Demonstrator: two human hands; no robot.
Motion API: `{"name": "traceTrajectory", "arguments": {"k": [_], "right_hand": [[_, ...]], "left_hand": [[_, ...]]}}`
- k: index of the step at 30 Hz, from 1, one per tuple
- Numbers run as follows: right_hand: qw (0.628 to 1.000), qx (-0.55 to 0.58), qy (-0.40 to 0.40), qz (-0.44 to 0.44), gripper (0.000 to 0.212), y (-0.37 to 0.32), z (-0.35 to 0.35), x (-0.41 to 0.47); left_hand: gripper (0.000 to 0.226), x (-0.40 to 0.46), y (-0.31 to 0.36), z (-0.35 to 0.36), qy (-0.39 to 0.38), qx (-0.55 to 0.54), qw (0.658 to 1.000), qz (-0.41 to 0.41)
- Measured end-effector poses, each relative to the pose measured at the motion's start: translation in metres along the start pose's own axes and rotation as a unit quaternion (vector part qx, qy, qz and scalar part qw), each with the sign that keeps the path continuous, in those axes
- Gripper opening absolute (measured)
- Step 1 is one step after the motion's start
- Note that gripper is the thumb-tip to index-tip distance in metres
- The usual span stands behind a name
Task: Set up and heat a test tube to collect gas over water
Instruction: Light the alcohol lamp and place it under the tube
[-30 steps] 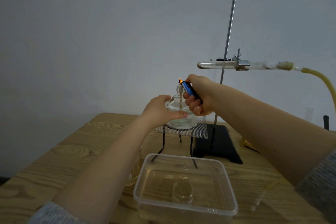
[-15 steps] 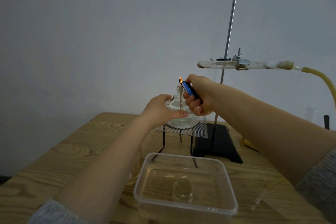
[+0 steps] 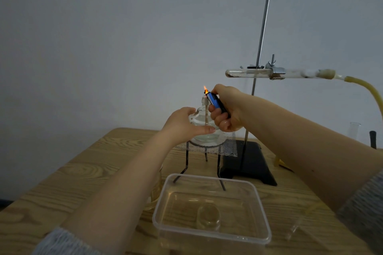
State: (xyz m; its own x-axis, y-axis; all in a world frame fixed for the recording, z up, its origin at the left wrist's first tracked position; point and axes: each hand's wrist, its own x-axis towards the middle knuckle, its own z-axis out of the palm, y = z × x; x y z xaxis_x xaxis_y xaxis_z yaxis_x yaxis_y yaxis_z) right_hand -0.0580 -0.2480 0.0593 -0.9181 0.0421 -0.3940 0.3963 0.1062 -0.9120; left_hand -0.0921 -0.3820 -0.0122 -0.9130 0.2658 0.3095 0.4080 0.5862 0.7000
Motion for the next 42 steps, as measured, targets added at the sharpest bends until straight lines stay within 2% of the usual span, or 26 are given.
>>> {"name": "traceTrajectory", "arguments": {"k": [20,32,42], "right_hand": [[0.999,0.042,-0.010,0.010,0.047,0.0031,-0.0028,-0.0001],[1.000,-0.002,0.024,-0.010,0.037,0.0031,-0.0009,-0.0012],[1.000,-0.014,0.021,-0.002,0.038,0.0008,-0.0009,0.0011]], "left_hand": [[0.091,-0.0013,0.0012,-0.0001,0.000,-0.003,1.000,-0.004],[0.092,-0.0013,0.0011,0.0000,-0.001,-0.012,1.000,-0.004],[0.091,-0.0002,-0.0016,0.0005,0.001,-0.007,1.000,-0.002]]}}
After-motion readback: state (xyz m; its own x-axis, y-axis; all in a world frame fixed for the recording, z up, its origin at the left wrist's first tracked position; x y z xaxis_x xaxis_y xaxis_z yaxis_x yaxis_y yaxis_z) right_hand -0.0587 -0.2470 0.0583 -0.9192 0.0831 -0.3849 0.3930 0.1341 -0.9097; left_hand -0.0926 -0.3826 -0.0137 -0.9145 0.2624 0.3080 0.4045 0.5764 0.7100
